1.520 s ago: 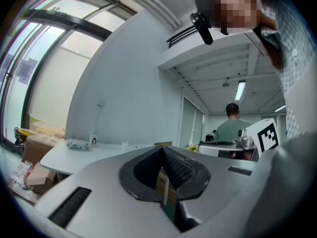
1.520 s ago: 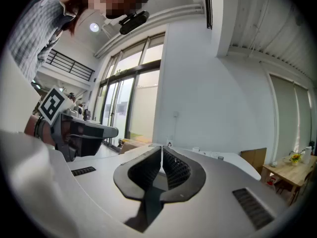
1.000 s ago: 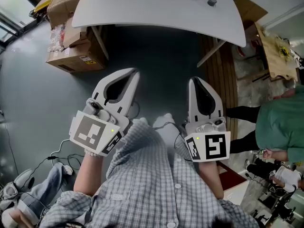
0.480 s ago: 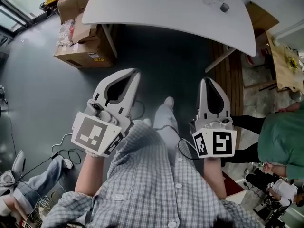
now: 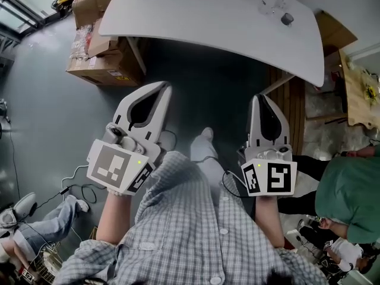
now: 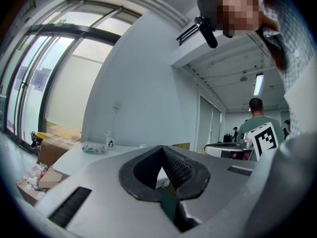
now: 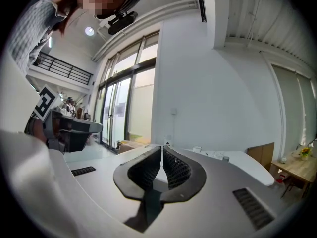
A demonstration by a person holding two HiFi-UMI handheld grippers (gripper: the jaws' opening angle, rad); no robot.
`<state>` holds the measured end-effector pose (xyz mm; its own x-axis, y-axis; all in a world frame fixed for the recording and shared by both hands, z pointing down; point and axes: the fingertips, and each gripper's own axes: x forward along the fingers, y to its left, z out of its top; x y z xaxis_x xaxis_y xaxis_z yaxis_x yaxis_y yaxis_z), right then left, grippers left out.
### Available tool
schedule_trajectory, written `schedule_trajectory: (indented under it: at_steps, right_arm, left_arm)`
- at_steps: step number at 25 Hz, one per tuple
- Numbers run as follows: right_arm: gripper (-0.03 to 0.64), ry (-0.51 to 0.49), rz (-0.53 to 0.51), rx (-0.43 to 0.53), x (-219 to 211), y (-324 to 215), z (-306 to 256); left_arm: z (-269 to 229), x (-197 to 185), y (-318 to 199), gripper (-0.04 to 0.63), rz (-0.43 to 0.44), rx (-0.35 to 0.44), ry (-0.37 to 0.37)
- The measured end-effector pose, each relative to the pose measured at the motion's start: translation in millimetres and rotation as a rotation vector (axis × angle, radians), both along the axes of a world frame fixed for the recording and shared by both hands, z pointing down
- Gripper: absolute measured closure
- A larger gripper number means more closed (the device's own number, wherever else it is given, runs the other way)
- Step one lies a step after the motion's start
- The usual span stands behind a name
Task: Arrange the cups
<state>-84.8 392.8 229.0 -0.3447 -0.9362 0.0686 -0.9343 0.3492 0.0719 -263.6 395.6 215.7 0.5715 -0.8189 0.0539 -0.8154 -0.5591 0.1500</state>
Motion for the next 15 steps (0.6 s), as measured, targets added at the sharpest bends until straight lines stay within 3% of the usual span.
schedule_trajectory:
  at_steps: [15]
  right_arm:
    - [0.588,0.006,-0.036,-0.001,84.5,-117.9,-12.3]
  left_arm:
    - [-17.8,73.0,-103.8,0.584,-0.08,0.006,0.002]
